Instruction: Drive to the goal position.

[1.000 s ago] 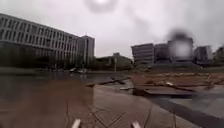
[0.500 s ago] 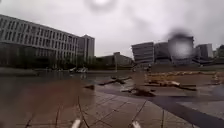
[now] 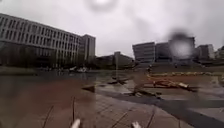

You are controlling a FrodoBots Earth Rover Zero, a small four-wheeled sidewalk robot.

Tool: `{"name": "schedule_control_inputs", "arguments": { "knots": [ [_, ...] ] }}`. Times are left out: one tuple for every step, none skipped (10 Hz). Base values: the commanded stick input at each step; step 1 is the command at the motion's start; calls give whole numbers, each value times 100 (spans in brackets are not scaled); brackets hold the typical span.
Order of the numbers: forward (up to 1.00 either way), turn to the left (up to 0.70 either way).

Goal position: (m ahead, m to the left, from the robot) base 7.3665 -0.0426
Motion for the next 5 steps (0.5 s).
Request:
{"name": "schedule_control_inputs", "arguments": {
  "knots": [
    [70, 0],
    [70, 0],
    [70, 0],
    [70, 0],
    [70, 0]
  ]
}}
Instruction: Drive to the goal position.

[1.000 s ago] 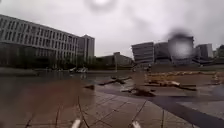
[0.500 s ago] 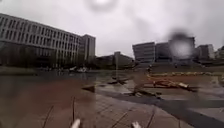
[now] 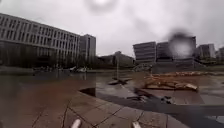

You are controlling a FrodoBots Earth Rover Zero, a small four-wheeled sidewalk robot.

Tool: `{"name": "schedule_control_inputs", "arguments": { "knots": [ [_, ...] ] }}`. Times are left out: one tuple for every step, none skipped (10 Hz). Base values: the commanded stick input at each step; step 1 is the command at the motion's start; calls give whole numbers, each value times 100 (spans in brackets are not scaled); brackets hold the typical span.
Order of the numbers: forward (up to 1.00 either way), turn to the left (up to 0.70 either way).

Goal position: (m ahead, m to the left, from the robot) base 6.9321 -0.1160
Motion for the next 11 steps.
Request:
{"name": "schedule_control_inputs", "arguments": {
  "knots": [
    [70, 0],
    [70, 0],
    [70, 0],
    [70, 0],
    [70, 0],
    [70, 0],
    [70, 0],
    [70, 0],
    [70, 0],
    [70, 0],
    [70, 0]
  ]
}}
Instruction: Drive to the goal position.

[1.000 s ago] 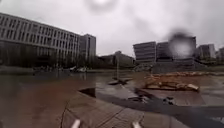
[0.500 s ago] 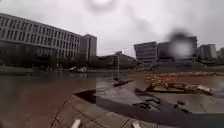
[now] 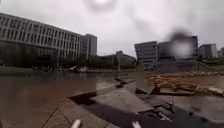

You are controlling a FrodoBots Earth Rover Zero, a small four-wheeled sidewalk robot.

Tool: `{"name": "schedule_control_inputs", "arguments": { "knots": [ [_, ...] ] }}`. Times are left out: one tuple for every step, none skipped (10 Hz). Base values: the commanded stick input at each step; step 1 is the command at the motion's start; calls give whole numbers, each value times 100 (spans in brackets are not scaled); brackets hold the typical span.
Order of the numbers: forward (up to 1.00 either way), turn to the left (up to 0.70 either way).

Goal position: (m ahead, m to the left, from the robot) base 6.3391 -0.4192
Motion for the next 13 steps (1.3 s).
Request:
{"name": "schedule_control_inputs", "arguments": {
  "knots": [
    [70, 0],
    [70, 0],
    [70, 0],
    [70, -3],
    [70, -9],
    [70, -11],
    [70, -6],
    [70, 0],
    [70, 0],
    [70, 0],
    [70, 0],
    [70, 0],
    [70, 0]
  ]
}}
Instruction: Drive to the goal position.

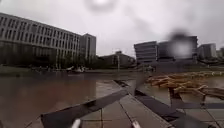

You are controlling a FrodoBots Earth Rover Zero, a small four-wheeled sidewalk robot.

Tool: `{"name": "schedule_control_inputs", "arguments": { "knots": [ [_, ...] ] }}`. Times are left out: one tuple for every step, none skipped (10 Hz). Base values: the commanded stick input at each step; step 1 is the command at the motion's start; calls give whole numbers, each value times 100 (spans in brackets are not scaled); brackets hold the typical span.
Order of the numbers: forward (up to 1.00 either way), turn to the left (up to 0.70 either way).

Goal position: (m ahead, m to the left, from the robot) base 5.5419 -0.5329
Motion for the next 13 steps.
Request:
{"name": "schedule_control_inputs", "arguments": {
  "knots": [
    [70, 0],
    [70, 0],
    [70, 0],
    [70, 0],
    [70, 0],
    [70, 0],
    [70, -13],
    [70, -35],
    [70, -31],
    [70, -22],
    [70, -8],
    [70, 0],
    [70, 0]
  ]
}}
